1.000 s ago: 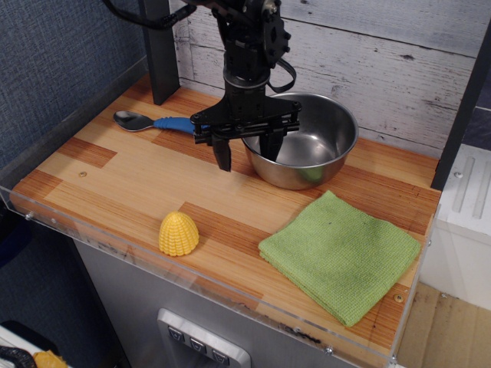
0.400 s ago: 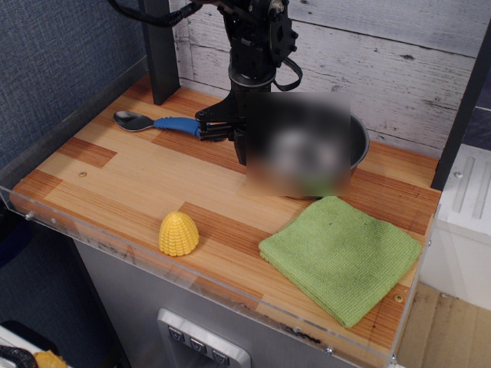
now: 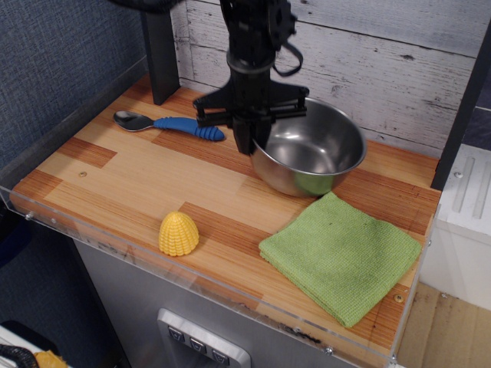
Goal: Move vessel diagonally from top to bottom towards left side
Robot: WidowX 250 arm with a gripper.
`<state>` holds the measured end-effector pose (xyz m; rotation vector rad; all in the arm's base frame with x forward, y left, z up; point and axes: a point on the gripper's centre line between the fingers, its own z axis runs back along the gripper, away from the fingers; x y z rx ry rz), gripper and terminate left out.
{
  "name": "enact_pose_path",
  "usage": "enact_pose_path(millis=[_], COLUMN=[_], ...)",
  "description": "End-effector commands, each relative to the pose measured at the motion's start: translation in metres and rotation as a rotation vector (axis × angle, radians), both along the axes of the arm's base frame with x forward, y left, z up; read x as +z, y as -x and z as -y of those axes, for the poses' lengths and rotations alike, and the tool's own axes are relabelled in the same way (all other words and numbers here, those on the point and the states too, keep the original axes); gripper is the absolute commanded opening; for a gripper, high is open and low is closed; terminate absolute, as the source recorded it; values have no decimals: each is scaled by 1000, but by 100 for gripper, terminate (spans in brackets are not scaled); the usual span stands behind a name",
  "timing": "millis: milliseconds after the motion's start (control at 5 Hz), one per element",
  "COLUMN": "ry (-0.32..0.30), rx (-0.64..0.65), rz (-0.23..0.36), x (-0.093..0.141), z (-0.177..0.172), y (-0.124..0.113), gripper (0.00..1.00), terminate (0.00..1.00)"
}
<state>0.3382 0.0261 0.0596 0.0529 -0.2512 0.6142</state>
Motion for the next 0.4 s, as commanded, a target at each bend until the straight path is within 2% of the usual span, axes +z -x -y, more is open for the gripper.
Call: enact_pose_path(millis=[0, 200], ry=[5, -1], rx=[21, 48], rz=[136, 162], x=[65, 80], z=[-17, -32], y=[17, 41], gripper=[0, 0], terminate=[0, 0])
